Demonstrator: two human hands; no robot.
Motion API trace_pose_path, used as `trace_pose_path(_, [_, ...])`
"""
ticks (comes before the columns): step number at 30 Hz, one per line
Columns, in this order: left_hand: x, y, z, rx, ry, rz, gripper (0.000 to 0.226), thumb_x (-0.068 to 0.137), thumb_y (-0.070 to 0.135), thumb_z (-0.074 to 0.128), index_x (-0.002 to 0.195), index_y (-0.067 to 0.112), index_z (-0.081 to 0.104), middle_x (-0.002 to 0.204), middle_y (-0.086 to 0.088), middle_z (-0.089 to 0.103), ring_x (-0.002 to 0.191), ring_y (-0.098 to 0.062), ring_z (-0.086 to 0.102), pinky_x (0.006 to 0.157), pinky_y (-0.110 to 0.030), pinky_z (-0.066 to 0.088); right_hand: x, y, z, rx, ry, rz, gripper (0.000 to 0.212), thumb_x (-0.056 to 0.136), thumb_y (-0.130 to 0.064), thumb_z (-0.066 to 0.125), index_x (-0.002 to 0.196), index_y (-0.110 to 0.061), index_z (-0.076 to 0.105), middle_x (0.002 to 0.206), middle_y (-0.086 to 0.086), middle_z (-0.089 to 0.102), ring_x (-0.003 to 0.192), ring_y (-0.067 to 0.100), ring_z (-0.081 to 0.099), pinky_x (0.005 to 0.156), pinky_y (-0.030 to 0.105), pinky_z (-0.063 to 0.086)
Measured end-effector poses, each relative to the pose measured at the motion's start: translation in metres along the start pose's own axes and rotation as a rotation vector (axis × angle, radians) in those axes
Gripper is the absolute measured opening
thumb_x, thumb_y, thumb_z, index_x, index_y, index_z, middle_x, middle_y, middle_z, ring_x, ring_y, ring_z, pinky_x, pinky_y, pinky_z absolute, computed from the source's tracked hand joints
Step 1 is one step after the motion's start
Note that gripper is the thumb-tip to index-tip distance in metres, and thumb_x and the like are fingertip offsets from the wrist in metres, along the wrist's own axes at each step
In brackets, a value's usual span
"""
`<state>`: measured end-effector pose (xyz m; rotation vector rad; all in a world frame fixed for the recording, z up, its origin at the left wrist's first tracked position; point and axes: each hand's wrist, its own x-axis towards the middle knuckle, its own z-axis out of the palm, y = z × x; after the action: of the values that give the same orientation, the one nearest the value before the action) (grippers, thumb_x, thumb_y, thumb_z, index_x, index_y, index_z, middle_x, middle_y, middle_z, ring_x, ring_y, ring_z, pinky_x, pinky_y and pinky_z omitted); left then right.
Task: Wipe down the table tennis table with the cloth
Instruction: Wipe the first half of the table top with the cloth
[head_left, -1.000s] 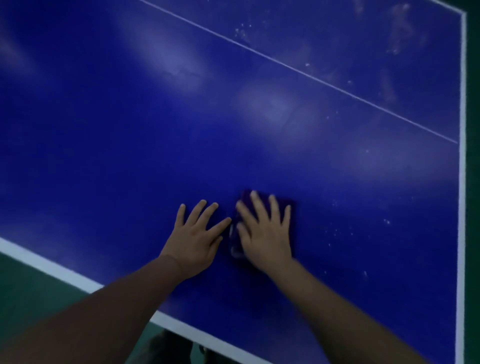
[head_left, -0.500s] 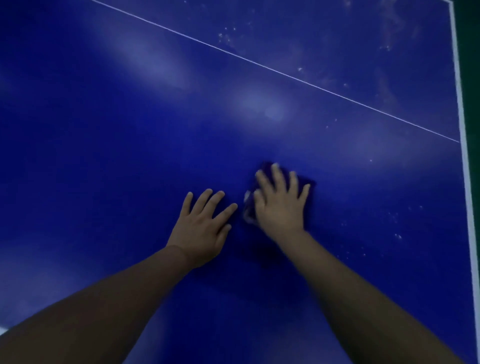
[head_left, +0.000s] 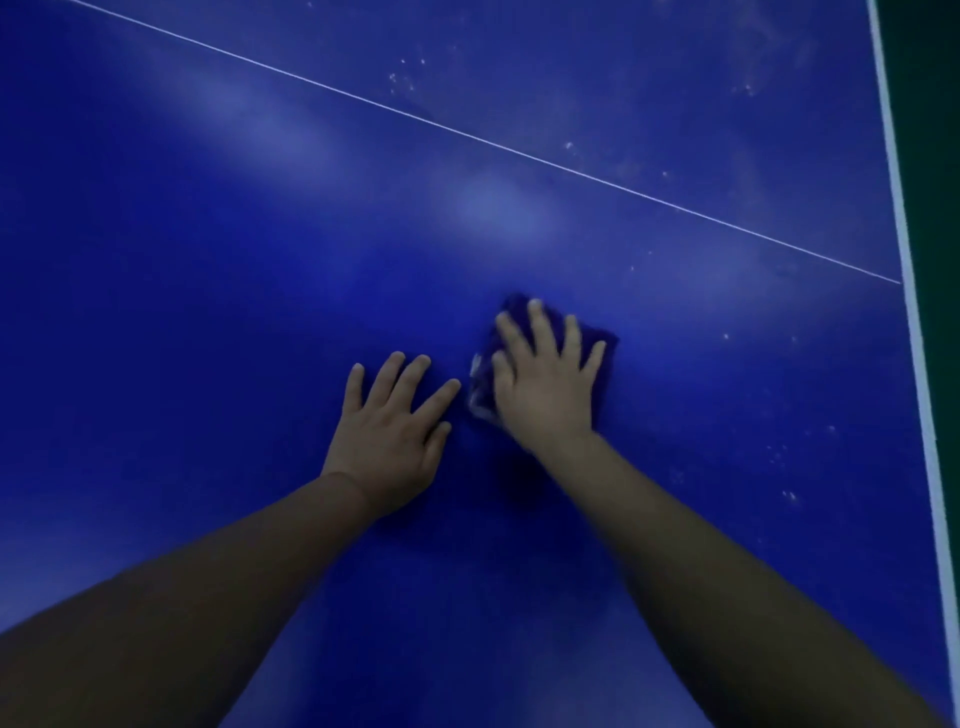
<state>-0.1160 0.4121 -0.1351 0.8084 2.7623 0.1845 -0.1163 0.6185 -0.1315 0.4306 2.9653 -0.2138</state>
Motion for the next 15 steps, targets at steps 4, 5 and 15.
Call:
trace_pose_path(4, [0.017,-0.002,-0.005,-0.023,0.014,0.008,0.061,0.100,0.053,0.014,0.156,0.036,0.030,0.165,-0.005,0.022,0.153,-0.029,0.009,0.122,-0.059,0.004,-0.067,0.047,0.000,-0.070,-0.072,-0.348,0.050,0.104,-0.054,0.023,0.153,-0.045,0.033,0.166,-0.008,0.023,0.151,0.034,0.023,0.116,0.069,0.017])
trace_pose_path(5, [0.021,-0.002,-0.007,-0.028,0.012,0.011,0.060,0.100,0.052,0.016,0.156,0.036,0.030,0.164,-0.005,0.023,0.153,-0.029,0.010,0.121,-0.059,0.004,-0.055,0.062,-0.006,-0.081,-0.093,-0.339,0.051,0.103,-0.054,0.025,0.152,-0.045,0.035,0.165,-0.008,0.025,0.150,0.034,0.025,0.116,0.067,0.018])
trace_pose_path(15, [0.060,-0.009,-0.013,-0.012,0.026,0.021,0.057,0.101,0.052,0.018,0.156,0.039,0.024,0.165,-0.003,0.018,0.153,-0.027,0.005,0.121,-0.059,0.004,0.074,0.033,-0.018,-0.004,-0.006,0.082,0.055,0.101,-0.052,0.026,0.156,-0.045,0.024,0.169,-0.009,0.010,0.153,0.035,0.010,0.119,0.067,0.002])
